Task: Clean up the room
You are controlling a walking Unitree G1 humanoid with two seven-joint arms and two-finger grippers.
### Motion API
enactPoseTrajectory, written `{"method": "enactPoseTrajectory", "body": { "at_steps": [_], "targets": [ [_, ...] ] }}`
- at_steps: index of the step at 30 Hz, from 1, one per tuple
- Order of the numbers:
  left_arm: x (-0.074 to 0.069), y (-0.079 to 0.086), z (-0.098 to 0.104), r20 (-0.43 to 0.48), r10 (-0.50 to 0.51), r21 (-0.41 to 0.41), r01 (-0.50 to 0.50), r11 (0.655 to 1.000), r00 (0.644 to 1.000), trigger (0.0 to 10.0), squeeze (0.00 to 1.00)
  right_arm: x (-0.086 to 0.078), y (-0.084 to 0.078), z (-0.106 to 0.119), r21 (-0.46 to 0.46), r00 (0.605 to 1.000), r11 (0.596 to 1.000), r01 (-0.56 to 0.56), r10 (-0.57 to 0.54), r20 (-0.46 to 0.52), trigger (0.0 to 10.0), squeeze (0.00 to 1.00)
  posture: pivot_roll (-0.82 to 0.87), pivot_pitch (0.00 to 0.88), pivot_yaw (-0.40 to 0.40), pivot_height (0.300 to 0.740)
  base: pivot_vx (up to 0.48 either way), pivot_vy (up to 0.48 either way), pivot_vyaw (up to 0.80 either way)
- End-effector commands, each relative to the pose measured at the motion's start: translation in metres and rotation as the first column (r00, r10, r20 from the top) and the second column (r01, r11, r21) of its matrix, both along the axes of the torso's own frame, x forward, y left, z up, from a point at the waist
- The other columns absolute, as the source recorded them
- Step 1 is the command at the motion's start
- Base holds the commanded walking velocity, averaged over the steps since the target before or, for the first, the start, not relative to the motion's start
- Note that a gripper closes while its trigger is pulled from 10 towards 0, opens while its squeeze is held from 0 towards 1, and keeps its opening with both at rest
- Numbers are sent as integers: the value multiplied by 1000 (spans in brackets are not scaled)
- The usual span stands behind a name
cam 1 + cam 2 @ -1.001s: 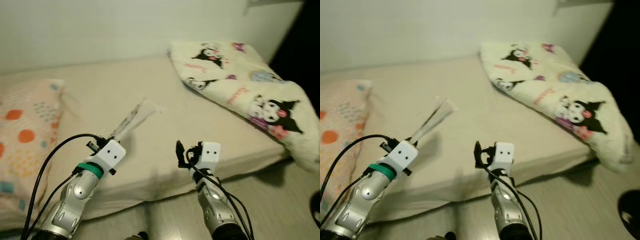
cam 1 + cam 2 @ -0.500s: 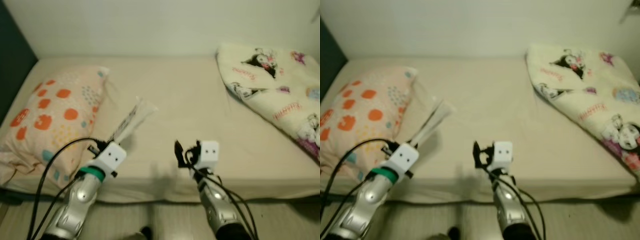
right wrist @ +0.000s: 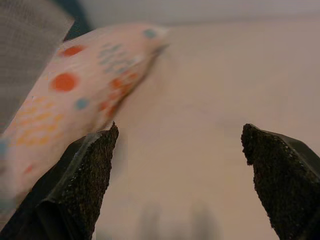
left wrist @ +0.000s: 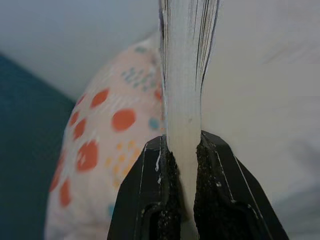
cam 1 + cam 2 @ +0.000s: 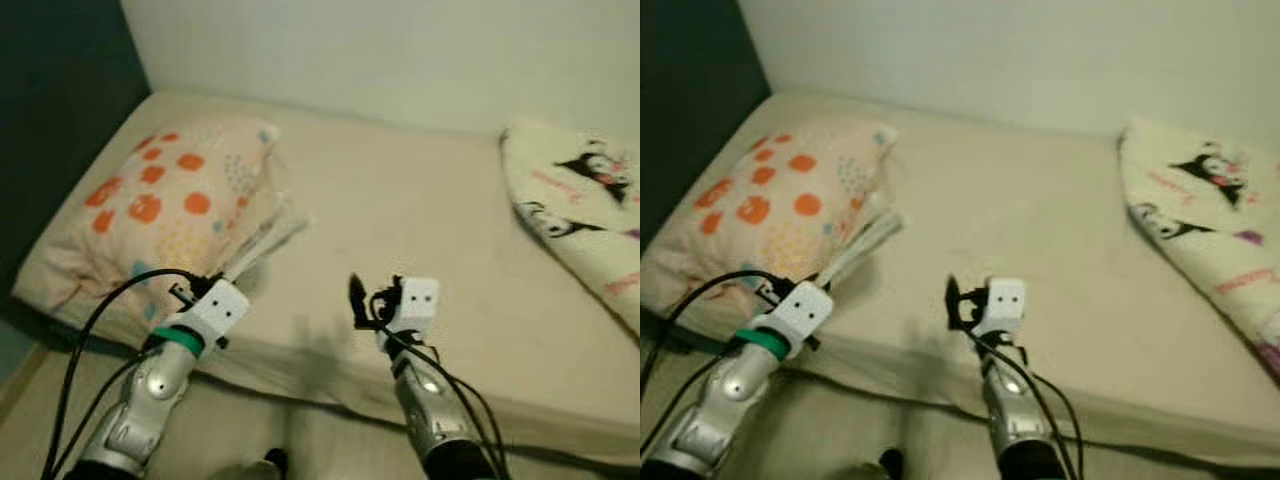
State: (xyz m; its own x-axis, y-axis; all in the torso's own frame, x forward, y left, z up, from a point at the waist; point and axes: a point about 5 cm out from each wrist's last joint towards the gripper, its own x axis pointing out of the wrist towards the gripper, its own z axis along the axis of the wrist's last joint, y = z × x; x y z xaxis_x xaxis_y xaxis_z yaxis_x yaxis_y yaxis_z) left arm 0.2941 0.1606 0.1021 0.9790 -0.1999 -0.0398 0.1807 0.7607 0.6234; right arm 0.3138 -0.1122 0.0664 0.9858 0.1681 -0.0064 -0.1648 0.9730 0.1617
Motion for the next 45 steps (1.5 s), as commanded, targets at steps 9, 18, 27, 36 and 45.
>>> {"method": "enactPoseTrajectory", "body": {
  "at_steps": [9,18,27,36,45],
  "targets": [
    [2,-1,3,23,3,9,-3,1000,1000,10000,0,-3,-2,-6,11,1000,1000,14,-14,-26,10000,0,155,48,43,740,455,0,0],
    [2,-1,2,21,5,12,-5,1000,1000,10000,0,-4,-2,-7,15,1000,1000,19,-18,-25,10000,0,154,52,46,740,448,0,0],
    [0,-4,0,15,-40,40,39,998,999,10000,0,-4,-3,-7,16,999,1000,21,-21,-27,10000,0,154,59,44,740,147,0,0],
    [-7,-11,-4,16,-186,155,181,971,982,10000,0,-2,-2,-6,17,999,1000,15,-15,-29,10000,0,165,58,39,740,0,0,0],
    [-16,-16,-23,-27,-375,431,350,832,926,10000,0,-3,-2,-9,10,999,1000,16,-16,-40,10000,0,168,68,32,740,0,0,0]
  ]
}}
